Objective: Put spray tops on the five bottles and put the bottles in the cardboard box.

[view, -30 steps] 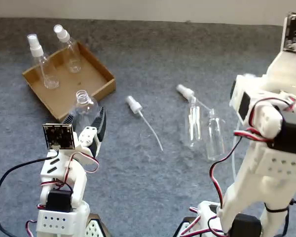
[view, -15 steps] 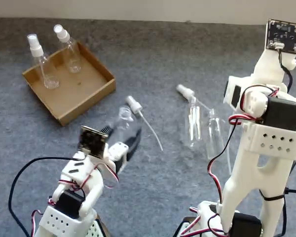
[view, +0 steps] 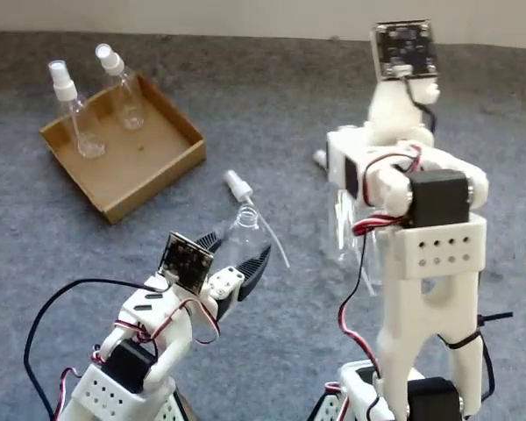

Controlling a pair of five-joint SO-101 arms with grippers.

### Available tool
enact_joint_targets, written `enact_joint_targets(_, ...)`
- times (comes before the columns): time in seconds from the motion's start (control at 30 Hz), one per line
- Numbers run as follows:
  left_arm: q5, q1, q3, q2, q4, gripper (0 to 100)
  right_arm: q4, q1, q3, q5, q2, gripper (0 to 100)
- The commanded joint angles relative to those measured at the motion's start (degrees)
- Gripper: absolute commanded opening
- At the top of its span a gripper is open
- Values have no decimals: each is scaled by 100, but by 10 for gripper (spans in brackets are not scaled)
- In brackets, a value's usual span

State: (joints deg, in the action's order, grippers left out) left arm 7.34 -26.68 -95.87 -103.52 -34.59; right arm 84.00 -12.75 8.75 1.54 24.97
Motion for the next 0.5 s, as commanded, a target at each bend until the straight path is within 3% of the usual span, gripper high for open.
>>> enact_joint_targets(0.0, -703, -84, -127, -31, -123, 46, -154, -295, 66, 0, 444, 12)
enact_joint_targets(0.23, -1160, -857, -127, -66, -545, 46, -857, -470, -180, 0, 1886, 12)
enact_joint_targets(0.47, -1301, -1068, -127, -66, -782, 46, -2360, -453, -2211, 0, 3275, 12)
